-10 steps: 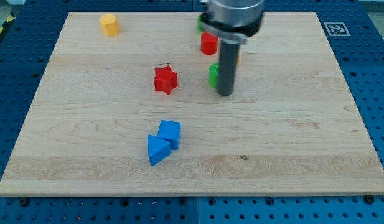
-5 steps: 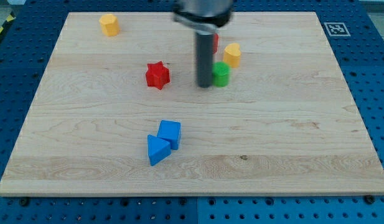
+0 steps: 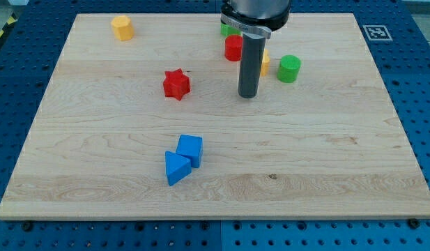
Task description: Move the green circle to the top right of the board
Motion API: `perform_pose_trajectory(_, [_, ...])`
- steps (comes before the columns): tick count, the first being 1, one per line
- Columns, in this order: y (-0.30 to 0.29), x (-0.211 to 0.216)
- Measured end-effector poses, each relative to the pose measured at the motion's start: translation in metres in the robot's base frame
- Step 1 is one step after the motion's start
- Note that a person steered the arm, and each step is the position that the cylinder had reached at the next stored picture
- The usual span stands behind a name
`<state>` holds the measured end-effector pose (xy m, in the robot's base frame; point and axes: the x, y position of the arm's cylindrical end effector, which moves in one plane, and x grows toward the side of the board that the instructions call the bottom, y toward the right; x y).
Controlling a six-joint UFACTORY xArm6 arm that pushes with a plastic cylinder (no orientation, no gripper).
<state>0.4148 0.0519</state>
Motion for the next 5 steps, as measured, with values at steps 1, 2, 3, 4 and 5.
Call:
perform_pose_trajectory(1, [0.000, -0.009])
perform_pose_trajectory(2, [0.018, -0.050])
perform_pose_trajectory(3, [0.070, -0.073])
perform_pose_trajectory(4, [0.090, -0.066])
perform_pose_trajectory(5, [0.049, -0.040])
